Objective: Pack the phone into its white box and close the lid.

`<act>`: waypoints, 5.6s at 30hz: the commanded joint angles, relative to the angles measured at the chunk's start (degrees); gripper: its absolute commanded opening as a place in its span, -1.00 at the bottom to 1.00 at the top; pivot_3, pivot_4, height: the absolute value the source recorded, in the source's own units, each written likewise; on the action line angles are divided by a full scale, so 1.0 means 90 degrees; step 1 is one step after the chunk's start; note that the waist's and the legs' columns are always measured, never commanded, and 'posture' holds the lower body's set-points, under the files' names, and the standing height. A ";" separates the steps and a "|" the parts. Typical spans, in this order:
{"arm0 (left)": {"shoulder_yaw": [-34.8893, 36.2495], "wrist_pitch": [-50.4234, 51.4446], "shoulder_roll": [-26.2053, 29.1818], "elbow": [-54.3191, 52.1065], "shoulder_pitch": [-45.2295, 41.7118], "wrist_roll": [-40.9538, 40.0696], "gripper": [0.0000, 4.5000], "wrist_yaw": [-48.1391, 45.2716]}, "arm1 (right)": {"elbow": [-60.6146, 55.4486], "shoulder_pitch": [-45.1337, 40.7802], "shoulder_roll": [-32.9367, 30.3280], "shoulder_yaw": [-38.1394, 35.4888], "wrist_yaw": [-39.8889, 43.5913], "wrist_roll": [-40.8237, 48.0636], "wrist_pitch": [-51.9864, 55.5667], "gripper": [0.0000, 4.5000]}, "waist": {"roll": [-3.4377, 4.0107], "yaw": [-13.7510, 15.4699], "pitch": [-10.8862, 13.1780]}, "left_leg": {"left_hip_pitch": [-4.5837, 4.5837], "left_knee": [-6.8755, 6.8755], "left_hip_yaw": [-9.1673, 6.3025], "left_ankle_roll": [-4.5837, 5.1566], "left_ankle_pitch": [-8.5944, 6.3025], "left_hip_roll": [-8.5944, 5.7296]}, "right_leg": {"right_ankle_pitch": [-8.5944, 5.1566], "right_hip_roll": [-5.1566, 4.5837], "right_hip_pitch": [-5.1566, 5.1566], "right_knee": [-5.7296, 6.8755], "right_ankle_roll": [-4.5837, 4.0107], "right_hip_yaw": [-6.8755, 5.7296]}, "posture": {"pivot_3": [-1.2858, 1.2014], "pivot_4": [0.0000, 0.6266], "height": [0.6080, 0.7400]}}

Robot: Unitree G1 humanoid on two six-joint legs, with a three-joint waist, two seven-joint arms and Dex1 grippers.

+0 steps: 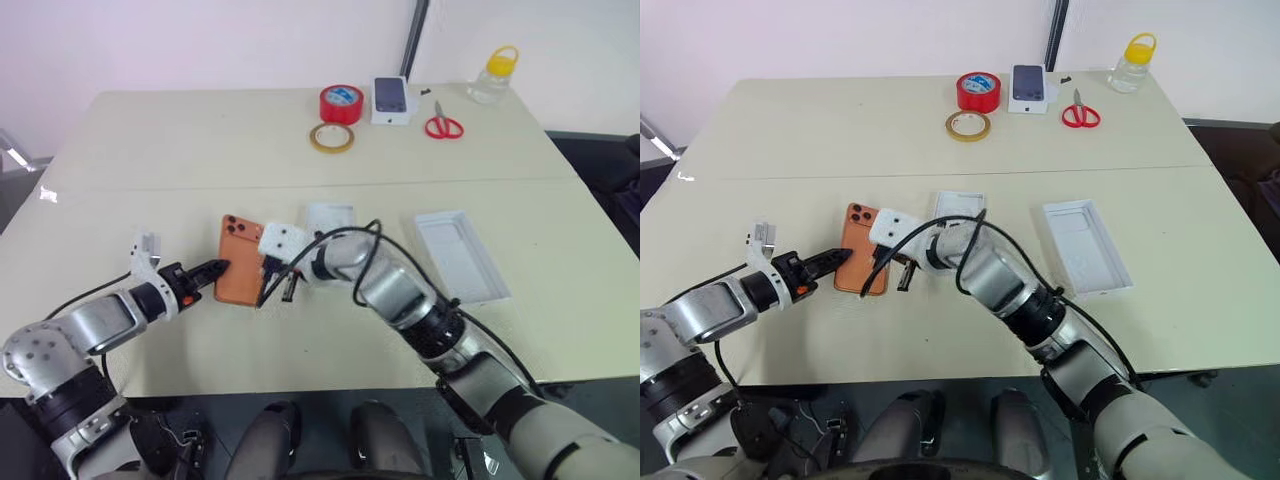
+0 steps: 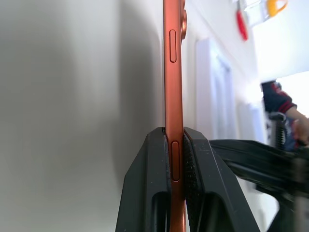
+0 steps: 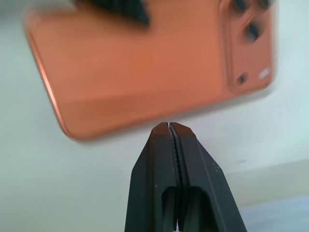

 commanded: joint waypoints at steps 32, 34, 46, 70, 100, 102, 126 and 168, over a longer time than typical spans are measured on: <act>-0.3216 -0.2404 -0.1191 0.1126 -0.1284 -0.0063 -0.57 0.0465 | -0.1348 0.1536 -0.2461 -0.1869 -0.0278 0.1031 -0.0341 -1.00 | -0.0009 0.0008 0.0004 | -0.0012 -0.0003 0.0015 -0.0001 -0.0003 0.0009 | 0.0001 0.0007 0.0013 -0.0007 0.0000 0.0014 | 0.03 -0.52 1.00; -0.3233 -0.2396 -0.1208 0.1096 -0.1263 -0.0064 -0.16 0.0459 | -0.1332 0.1514 -0.2458 -0.1848 -0.0277 0.1030 -0.0355 -1.00 | -0.0010 0.0008 0.0004 | -0.0012 -0.0003 0.0015 -0.0001 -0.0003 0.0009 | 0.0001 0.0007 0.0013 -0.0007 -0.0001 0.0014 | 0.03 -0.52 1.00; -0.3441 -0.1865 -0.0343 0.0499 -0.1245 0.0071 0.98 0.0141 | -0.1205 0.1433 -0.2536 -0.1871 -0.0271 0.1007 -0.0450 -1.00 | -0.0009 -0.0001 0.0004 | -0.0011 -0.0003 0.0015 -0.0001 -0.0003 0.0011 | 0.0001 0.0009 0.0013 -0.0007 -0.0001 0.0014 | 0.03 -0.52 1.00; -0.6965 -0.4961 0.1714 0.0446 -0.1399 0.5629 -0.99 -0.3119 | 0.0241 0.0891 -0.1991 -0.1155 -0.1344 0.0230 -0.0117 -1.00 | 0.0001 0.0022 0.0008 | -0.0015 -0.0035 0.0013 -0.0001 -0.0003 0.0012 | 0.0008 0.0008 0.0014 -0.0057 -0.0011 0.0010 | 0.03 -0.52 1.00; -0.7676 -0.3535 0.0396 -0.1317 -0.0938 0.5937 -0.99 -0.5118 | -0.3061 0.2525 -0.3259 -0.1241 -0.0199 0.0764 0.1150 -1.00 | 0.0001 0.0047 0.0007 | -0.0015 -0.0016 0.0006 0.0007 -0.0007 0.0014 | 0.0010 0.0010 0.0031 -0.0057 -0.0009 0.0002 | 0.03 -0.52 1.00; -0.7687 -0.3499 0.0351 -0.1352 -0.0952 0.5916 -0.99 -0.5195 | -0.3186 0.2664 -0.3407 -0.1308 -0.0196 0.0834 0.1242 -1.00 | 0.0001 0.0024 0.0007 | -0.0015 -0.0016 0.0006 0.0008 -0.0007 0.0015 | 0.0010 0.0010 0.0031 -0.0057 -0.0009 0.0002 | 0.03 -0.52 1.00; -0.7648 -0.3448 0.0302 -0.1116 -0.1035 0.6108 -0.99 -0.5389 | -0.2986 0.2673 -0.3586 -0.1440 -0.0451 0.0969 0.1358 -1.00 | 0.0001 0.0024 0.0007 | -0.0014 -0.0013 0.0006 0.0007 -0.0006 0.0016 | 0.0010 0.0010 0.0034 -0.0056 -0.0009 0.0001 | 0.03 -0.52 1.00; -0.6565 -0.6346 0.2058 -0.1237 -0.0086 0.5874 -1.00 -0.7410 | -0.1013 0.1176 -0.3329 -0.3668 -0.1376 0.2394 0.4433 0.49 | 0.0011 0.0011 0.0006 | -0.0014 -0.0011 0.0009 0.0011 -0.0009 0.0019 | 0.0012 0.0007 0.0037 -0.0060 -0.0012 0.0000 | 0.03 -0.52 1.00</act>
